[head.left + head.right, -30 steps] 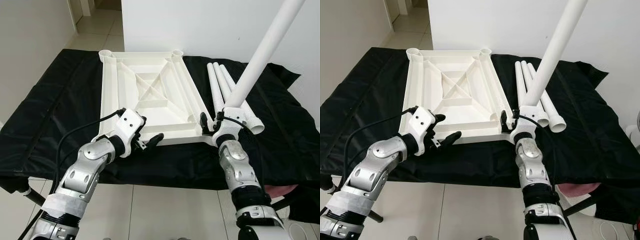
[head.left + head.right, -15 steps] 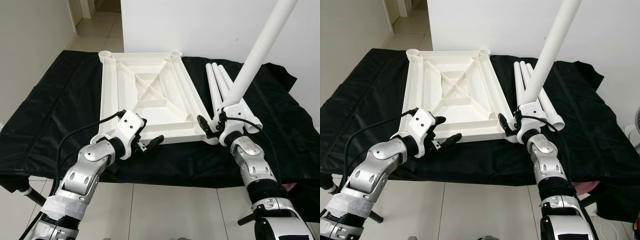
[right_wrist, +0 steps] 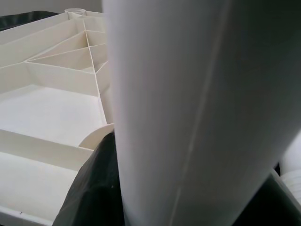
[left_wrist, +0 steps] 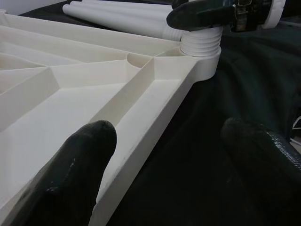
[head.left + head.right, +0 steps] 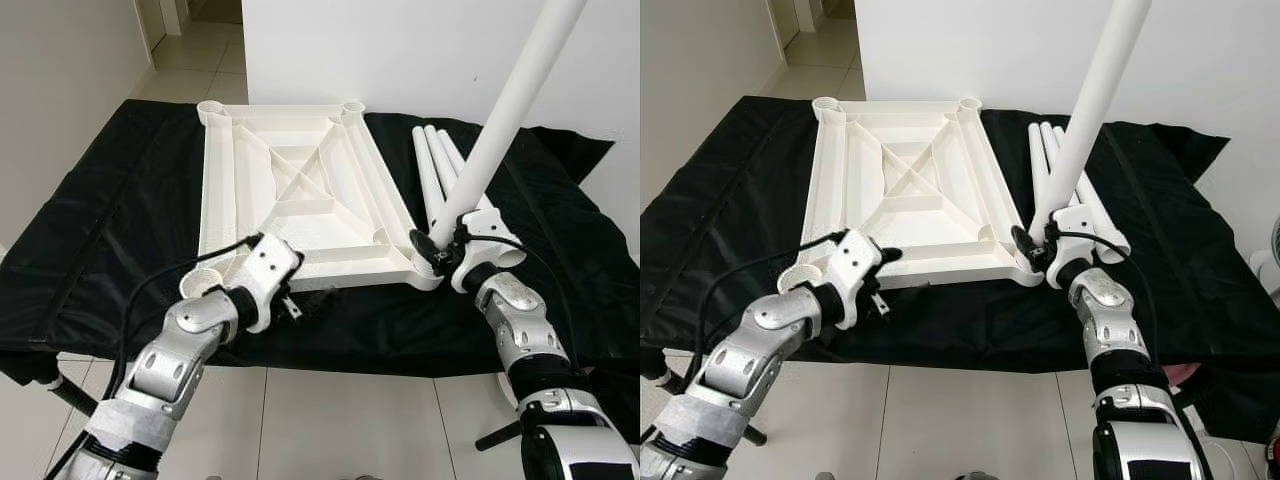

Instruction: Building children table

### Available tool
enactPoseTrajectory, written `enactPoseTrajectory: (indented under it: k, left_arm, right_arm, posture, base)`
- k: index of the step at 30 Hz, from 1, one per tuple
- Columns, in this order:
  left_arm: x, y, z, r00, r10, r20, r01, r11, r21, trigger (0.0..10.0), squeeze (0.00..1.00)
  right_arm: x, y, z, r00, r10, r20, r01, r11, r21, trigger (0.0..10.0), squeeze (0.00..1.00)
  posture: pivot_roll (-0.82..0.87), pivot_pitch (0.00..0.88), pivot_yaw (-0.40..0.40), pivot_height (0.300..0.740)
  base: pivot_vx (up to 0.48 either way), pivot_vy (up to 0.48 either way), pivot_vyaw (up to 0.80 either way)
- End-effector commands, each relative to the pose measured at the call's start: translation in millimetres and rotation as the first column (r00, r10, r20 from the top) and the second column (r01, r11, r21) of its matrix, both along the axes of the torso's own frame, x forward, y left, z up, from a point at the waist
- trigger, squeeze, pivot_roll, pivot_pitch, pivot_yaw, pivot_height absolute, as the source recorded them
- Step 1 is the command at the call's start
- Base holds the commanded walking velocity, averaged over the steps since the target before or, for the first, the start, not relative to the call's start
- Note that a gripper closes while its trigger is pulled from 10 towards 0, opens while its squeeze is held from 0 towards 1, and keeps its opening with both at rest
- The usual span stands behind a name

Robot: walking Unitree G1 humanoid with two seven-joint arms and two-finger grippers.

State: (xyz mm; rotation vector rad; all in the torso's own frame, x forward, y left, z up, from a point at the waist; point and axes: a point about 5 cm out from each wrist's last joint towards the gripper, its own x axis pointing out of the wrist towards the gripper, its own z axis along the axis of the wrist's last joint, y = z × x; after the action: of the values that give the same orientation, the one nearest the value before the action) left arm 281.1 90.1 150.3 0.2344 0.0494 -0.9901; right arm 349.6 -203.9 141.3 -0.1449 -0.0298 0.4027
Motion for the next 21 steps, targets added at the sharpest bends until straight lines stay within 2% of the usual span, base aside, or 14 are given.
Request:
enactPoseTrajectory:
  k: [1, 2, 7, 17, 20, 21]
  left_arm:
    - [-1.4, -1.3, 0, 1.000, -0.016, -0.004, 0.016, 1.000, 0.013, 10.0, 0.00]
    - [-1.1, -1.4, 0, 1.000, -0.016, -0.005, 0.016, 1.000, 0.013, 10.0, 0.00]
    - [-0.8, -1.2, 0, 1.000, -0.018, -0.010, 0.018, 1.000, 0.015, 10.0, 0.00]
    - [-0.4, -1.5, 1, 1.000, -0.021, -0.007, 0.021, 1.000, 0.018, 10.0, 0.00]
    - [0.5, -1.8, 1, 1.000, -0.025, -0.004, 0.026, 0.999, 0.021, 10.0, 0.00]
    - [0.5, -1.8, 1, 1.000, -0.025, -0.004, 0.026, 0.999, 0.021, 10.0, 0.00]
  right_arm:
    - [-2.1, 0.4, -10, 0.999, -0.001, -0.045, 0.000, 1.000, -0.019, 0.0, 0.00]
    - [-1.9, 0.6, -12, 0.998, -0.020, -0.052, 0.019, 1.000, -0.015, 10.0, 0.00]
    - [-2.1, 7.2, -19, 0.992, -0.100, -0.073, 0.103, 0.994, 0.036, 10.0, 0.00]
    - [-2.8, 16.4, -24, 0.979, -0.190, -0.069, 0.196, 0.976, 0.090, 10.0, 0.00]
    - [-2.0, 13.3, -25, 0.948, -0.310, -0.079, 0.317, 0.940, 0.125, 10.0, 0.00]
    - [-2.0, 13.3, -25, 0.948, -0.310, -0.079, 0.317, 0.940, 0.125, 10.0, 0.00]
  posture:
    - [0.00, 0.026, -0.019, 0.740]
    - [0.00, 0.027, -0.019, 0.740]
    - [-0.01, 0.024, -0.022, 0.740]
    - [-0.01, 0.020, -0.020, 0.740]
    - [-0.01, 0.008, -0.022, 0.740]
    - [-0.01, 0.008, -0.022, 0.740]
  base:
    - [0.000, 0.000, 0.00]
    - [0.000, 0.000, 0.00]
    - [0.000, 0.000, 0.00]
    - [0.000, 0.000, 0.00]
    - [0.000, 0.000, 0.00]
    - [0.000, 0.000, 0.00]
